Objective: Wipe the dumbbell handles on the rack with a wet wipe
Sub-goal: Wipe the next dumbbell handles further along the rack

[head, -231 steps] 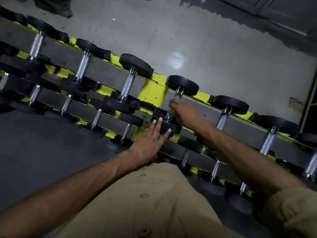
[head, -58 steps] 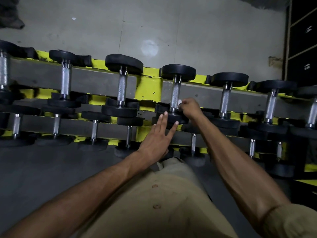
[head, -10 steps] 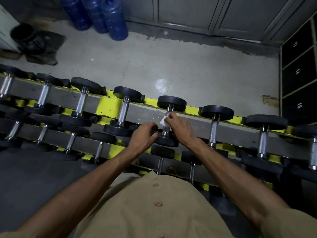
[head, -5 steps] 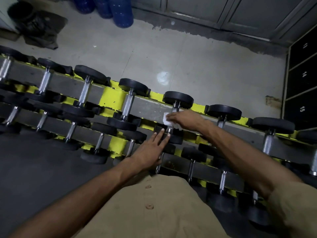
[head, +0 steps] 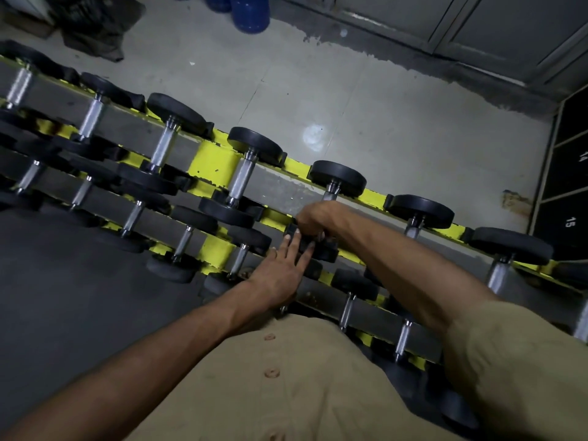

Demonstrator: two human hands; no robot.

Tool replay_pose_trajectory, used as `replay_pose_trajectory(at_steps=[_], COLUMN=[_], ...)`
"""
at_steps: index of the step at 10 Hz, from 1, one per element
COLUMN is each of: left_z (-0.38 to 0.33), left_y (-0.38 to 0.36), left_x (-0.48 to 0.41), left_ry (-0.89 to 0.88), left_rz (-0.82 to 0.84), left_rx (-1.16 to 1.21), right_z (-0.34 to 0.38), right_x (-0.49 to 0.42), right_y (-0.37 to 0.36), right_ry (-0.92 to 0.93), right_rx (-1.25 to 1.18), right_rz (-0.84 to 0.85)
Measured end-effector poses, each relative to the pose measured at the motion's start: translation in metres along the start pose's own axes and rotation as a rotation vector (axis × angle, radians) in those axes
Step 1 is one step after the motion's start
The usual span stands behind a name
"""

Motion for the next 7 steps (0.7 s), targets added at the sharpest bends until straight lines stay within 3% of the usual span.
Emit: replay_pose_trajectory(at_steps=[1, 2, 3, 4, 6, 7], left_z=[-0.004, -0.004, -0.003, -0.002, -0.004, -0.005], left_y=[-0.003, -0.006, -0.01, -0.008, -0.004, -0.005], left_x=[0.001, 0.001, -0.001, -0.001, 0.001, 0.002], left_ry=[-0.024, -0.008, -0.012, -0.031, -0.024, -0.025], left_rz=[0.01, 0.002, -0.022, 0.013, 0.018, 0.012], left_rx=[-0.006, 0.005, -0.004, -0.027, -0.037, -0.034], right_z=[0.01, 0.014, -0.001, -0.024, -0.058, -0.071], right_x=[0.003, 0.008, 0.027, 0.042, 0.052, 0.035], right_y=[0.007, 0.013, 0.009, -0.001, -0.015, -0.026], right_ry=[0.147, 0.408, 0.571, 0.568, 0.051, -0.234], right_rx=[0.368, 0.623, 0.518, 0.341, -0.108, -0.24], right_rz=[0.137, 0.096, -0.188, -0.411, -0.693, -0.578])
Point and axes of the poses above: each hand's wrist, its own x-axis away from the middle knuckle, its own y-axis out of the back of the hand, z = x × y, the point moved 5 cm from there along -x, towards the middle knuckle, and after that the axes turned 11 degrees about -z, right-handed, at the moved point
